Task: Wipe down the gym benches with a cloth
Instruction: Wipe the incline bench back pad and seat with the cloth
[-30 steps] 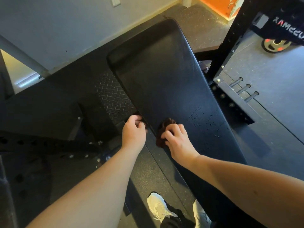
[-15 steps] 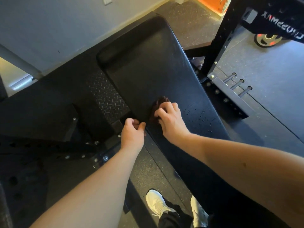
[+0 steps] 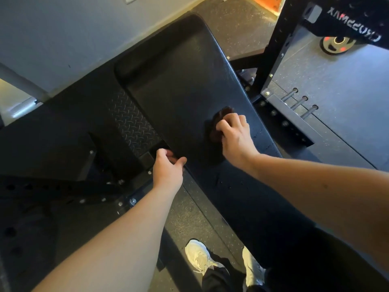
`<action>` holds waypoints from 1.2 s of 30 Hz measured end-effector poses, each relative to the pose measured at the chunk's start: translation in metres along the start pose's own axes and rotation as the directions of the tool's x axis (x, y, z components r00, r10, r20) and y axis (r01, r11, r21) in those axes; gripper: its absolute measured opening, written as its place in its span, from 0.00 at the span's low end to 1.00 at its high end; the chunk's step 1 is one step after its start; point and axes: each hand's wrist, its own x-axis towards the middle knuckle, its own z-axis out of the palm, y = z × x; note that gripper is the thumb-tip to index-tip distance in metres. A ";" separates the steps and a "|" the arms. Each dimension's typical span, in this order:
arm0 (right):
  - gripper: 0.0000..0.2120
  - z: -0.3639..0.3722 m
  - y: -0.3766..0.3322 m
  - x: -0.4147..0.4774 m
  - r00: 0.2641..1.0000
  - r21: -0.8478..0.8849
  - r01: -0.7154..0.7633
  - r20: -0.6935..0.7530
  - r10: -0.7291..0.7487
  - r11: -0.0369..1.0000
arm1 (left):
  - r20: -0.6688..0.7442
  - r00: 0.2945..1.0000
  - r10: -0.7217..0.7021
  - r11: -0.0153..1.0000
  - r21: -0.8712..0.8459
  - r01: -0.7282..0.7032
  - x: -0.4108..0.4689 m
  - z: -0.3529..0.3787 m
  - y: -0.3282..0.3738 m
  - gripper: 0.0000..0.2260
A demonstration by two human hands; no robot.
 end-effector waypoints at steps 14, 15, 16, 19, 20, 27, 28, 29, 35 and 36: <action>0.22 0.018 -0.001 -0.063 0.872 -0.026 0.404 0.312 -0.377 0.914 | -0.062 0.998 0.006 1.000 0.022 -0.004 -0.006 0.008 0.000 0.14; 0.21 0.011 0.006 -0.046 0.891 -0.044 0.393 0.267 -0.368 0.918 | -0.067 0.998 0.007 0.999 0.032 -0.005 -0.007 0.008 0.001 0.14; 0.19 0.003 0.012 -0.031 0.913 -0.058 0.370 0.210 -0.351 0.927 | -0.069 0.998 0.008 0.999 0.042 -0.005 -0.008 0.008 0.002 0.14; 0.15 -0.008 0.019 0.003 0.998 -0.025 0.048 -0.034 -0.049 0.999 | -0.059 0.998 0.019 0.998 0.056 -0.016 -0.012 0.009 0.004 0.16; 0.14 -0.005 0.016 0.008 0.987 0.028 -0.128 -0.092 0.130 0.991 | -0.059 0.998 0.018 0.998 0.061 -0.015 -0.012 0.009 0.005 0.16; 0.17 0.039 -0.043 -0.078 0.993 0.080 -0.096 0.070 0.091 0.992 | -0.207 0.976 0.063 0.983 0.183 -0.025 -0.024 0.025 0.004 0.14; 0.19 0.042 -0.046 -0.092 0.989 0.068 0.021 0.148 -0.031 0.997 | -0.204 0.974 0.099 0.974 0.222 -0.053 -0.026 0.028 0.004 0.13; 0.22 0.042 -0.045 -0.101 0.963 0.058 0.134 0.230 -0.144 0.989 | -0.196 0.971 0.137 0.961 0.264 -0.083 -0.028 0.032 0.005 0.12; 0.23 0.008 0.024 -0.056 0.952 -0.074 0.258 0.190 -0.241 0.963 | -0.095 0.928 0.359 0.813 0.521 -0.261 -0.028 0.045 0.010 0.15; 0.22 0.002 0.039 -0.047 0.977 -0.092 0.179 0.136 -0.166 0.979 | -0.064 0.928 0.367 0.785 0.556 -0.272 -0.028 0.047 0.011 0.16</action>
